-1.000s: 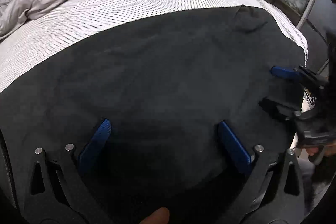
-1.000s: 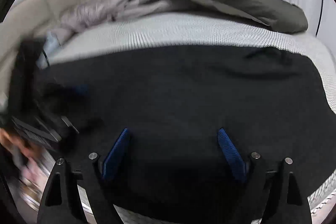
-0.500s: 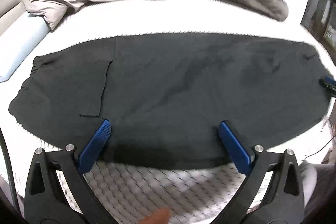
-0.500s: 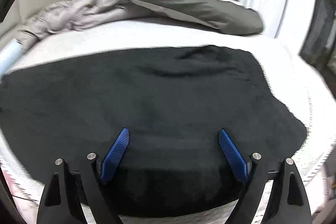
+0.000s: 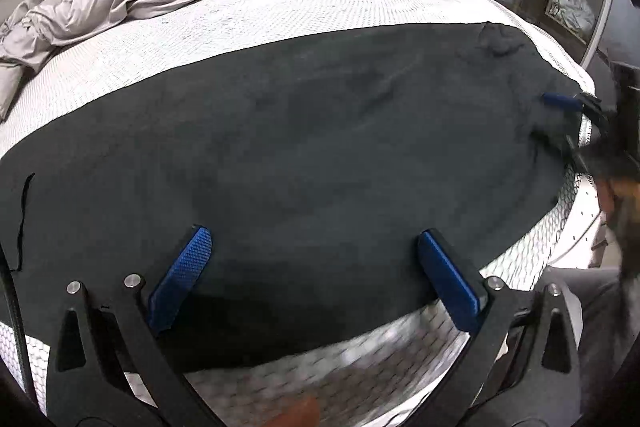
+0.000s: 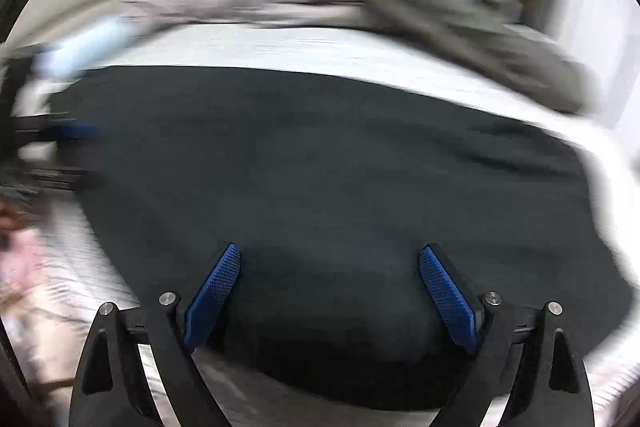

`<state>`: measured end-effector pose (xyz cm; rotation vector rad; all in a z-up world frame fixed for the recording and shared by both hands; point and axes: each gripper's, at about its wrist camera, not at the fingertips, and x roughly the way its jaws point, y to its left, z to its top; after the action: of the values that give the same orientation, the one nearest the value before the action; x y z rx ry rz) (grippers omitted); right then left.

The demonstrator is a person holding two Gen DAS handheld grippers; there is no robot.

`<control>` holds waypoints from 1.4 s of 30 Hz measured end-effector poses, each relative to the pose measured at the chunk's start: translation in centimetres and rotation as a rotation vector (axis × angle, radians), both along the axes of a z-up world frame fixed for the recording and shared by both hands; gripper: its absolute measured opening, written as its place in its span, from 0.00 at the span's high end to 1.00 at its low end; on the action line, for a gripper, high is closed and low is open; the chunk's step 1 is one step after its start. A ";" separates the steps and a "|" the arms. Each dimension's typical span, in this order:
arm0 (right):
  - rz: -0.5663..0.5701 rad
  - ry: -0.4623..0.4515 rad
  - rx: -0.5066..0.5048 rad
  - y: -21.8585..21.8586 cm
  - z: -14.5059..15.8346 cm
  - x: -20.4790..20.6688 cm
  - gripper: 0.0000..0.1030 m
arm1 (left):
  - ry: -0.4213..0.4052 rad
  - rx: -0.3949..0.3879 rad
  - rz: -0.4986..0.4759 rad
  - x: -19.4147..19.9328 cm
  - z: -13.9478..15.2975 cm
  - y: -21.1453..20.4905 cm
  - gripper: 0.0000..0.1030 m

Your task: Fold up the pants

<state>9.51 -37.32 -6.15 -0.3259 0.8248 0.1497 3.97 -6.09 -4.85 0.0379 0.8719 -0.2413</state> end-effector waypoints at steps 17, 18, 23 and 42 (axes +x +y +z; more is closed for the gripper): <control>0.071 0.043 0.146 6.6 2.3 4.7 0.03 | 0.044 0.001 0.070 6.8 4.1 2.9 0.01; 0.111 0.069 0.129 8.5 1.4 5.5 0.03 | 0.086 0.049 0.030 8.4 3.3 1.6 0.01; 0.082 0.103 0.003 7.4 -1.1 6.9 0.04 | 0.128 0.114 0.135 10.0 1.2 5.2 0.01; 0.093 0.162 0.090 11.0 0.1 10.1 0.06 | 0.144 0.072 0.113 15.6 2.7 4.8 0.01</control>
<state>19.60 -26.35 -6.08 -0.2703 0.9608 0.3024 19.53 -1.30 -2.11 0.0384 1.0227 -0.1073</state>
